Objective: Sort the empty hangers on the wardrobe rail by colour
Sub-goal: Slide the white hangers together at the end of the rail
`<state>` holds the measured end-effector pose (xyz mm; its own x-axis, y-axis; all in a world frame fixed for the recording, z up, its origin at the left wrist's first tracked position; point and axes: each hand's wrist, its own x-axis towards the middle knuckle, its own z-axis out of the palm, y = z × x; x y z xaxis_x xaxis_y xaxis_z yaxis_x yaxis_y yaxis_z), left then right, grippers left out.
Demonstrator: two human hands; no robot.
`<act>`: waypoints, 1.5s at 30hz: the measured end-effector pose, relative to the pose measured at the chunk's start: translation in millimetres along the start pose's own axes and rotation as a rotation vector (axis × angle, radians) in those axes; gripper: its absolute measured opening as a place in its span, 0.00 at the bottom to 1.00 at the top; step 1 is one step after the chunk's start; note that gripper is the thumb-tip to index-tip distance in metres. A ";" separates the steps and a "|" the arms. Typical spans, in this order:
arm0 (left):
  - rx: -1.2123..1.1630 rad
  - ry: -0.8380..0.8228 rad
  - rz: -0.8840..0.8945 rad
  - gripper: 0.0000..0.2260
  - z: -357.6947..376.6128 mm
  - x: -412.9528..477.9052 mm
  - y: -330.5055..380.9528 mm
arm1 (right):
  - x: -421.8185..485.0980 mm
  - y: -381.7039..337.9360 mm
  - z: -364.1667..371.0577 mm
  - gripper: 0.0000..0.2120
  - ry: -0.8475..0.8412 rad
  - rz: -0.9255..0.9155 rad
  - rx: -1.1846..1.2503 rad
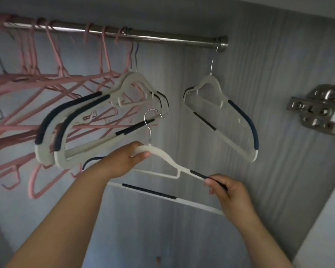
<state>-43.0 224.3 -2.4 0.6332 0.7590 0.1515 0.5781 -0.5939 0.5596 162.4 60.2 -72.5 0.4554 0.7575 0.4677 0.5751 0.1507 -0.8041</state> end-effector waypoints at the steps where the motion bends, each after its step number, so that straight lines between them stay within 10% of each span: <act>1: 0.055 -0.022 -0.003 0.12 -3.4 -3.7 -3.4 | -0.6 5.6 1.2 0.08 0.013 -0.006 -0.018; 6: 0.006 -0.103 0.002 0.11 -8.1 -40.5 9.0 | 4.9 28.9 21.2 0.10 0.257 -0.088 -0.351; 12: -0.146 0.169 -0.095 0.11 16.3 -78.1 19.2 | -13.9 7.5 65.9 0.19 0.246 -0.119 -0.297; 22: -0.754 0.219 -0.120 0.12 50.5 -45.9 31.9 | -40.2 -40.0 89.1 0.09 -0.391 0.088 0.225; 26: -0.908 0.318 -0.147 0.11 58.7 -28.5 48.0 | -60.6 -48.0 84.8 0.25 -0.554 0.155 0.277; 34: -0.766 0.169 0.103 0.05 46.9 -30.8 104.4 | -29.0 -71.8 28.8 0.18 -0.052 -0.033 0.106; 37: -0.667 0.187 0.251 0.24 43.2 -45.2 110.6 | -5.7 -97.2 -0.8 0.16 0.013 -0.127 0.107; 45: -0.632 0.205 0.392 0.26 49.4 -63.1 123.3 | 68.3 -138.2 -30.2 0.14 0.085 -0.097 0.050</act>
<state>13.8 90.0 16.8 0.5875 0.5954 0.5480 -0.1119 -0.6109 0.7838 134.5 71.9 81.6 0.4566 0.6819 0.5715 0.5855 0.2533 -0.7700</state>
